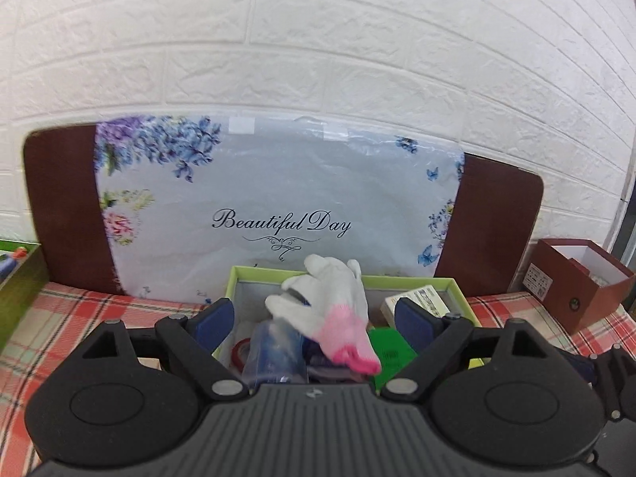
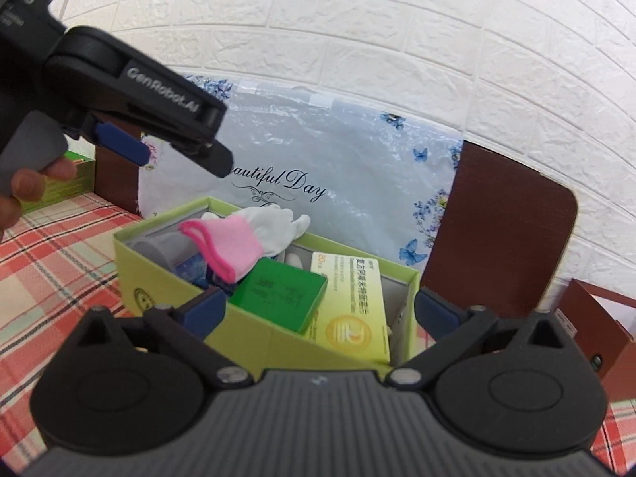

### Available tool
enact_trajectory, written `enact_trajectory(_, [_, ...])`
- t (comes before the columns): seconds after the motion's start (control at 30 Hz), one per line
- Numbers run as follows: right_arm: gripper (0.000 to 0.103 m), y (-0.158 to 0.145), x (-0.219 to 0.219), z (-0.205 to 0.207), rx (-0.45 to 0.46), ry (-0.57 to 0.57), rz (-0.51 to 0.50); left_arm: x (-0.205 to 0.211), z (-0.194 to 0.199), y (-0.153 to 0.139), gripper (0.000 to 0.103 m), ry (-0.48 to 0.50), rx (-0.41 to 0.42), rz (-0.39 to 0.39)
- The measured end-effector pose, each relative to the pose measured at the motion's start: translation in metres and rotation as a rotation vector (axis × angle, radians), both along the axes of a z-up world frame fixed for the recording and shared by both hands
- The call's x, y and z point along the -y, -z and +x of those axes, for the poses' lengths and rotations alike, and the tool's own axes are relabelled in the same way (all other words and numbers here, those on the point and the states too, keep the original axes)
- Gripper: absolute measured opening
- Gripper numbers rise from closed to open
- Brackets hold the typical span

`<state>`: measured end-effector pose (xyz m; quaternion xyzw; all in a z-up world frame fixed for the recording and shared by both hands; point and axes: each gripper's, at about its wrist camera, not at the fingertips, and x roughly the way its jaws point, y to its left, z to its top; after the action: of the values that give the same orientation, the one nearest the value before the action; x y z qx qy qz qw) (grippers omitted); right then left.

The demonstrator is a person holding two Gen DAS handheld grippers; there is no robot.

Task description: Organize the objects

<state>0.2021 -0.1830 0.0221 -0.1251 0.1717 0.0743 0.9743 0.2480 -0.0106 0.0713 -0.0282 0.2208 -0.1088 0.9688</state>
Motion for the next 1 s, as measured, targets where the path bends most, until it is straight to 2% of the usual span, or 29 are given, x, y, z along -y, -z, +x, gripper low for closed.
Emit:
enact_trajectory(0.07, [0.103, -0.002, 0.002, -0.019, -0.024, 0.006, 0.013, -0.001, -0.024, -0.002, 0.099, -0.028, -0.011, 0.004])
enact_trajectory(0.17, [0.103, -0.003, 0.004, -0.048, -0.084, 0.020, 0.043, -0.001, -0.061, 0.001, 0.099, -0.093, -0.038, 0.036])
enact_trajectory(0.3, [0.103, 0.000, 0.006, -0.087, -0.140, 0.043, 0.083, -0.002, -0.107, 0.016, 0.100, -0.174, -0.030, 0.084])
enact_trajectory(0.43, [0.103, 0.005, 0.007, -0.117, -0.170, 0.082, 0.106, 0.001, -0.137, 0.030, 0.100, -0.201, -0.056, 0.117])
enact_trajectory(0.57, [0.103, 0.003, 0.009, -0.133, -0.168, 0.129, 0.124, 0.007, -0.152, 0.036, 0.100, -0.190, -0.074, 0.141])
enact_trajectory(0.73, [0.103, -0.005, 0.010, -0.148, -0.139, 0.158, 0.141, 0.009, -0.167, 0.032, 0.100, -0.199, -0.047, 0.179])
enact_trajectory(1.0, [0.103, -0.006, 0.004, -0.153, -0.146, 0.158, 0.155, 0.004, -0.174, 0.032, 0.100, -0.188, -0.049, 0.135])
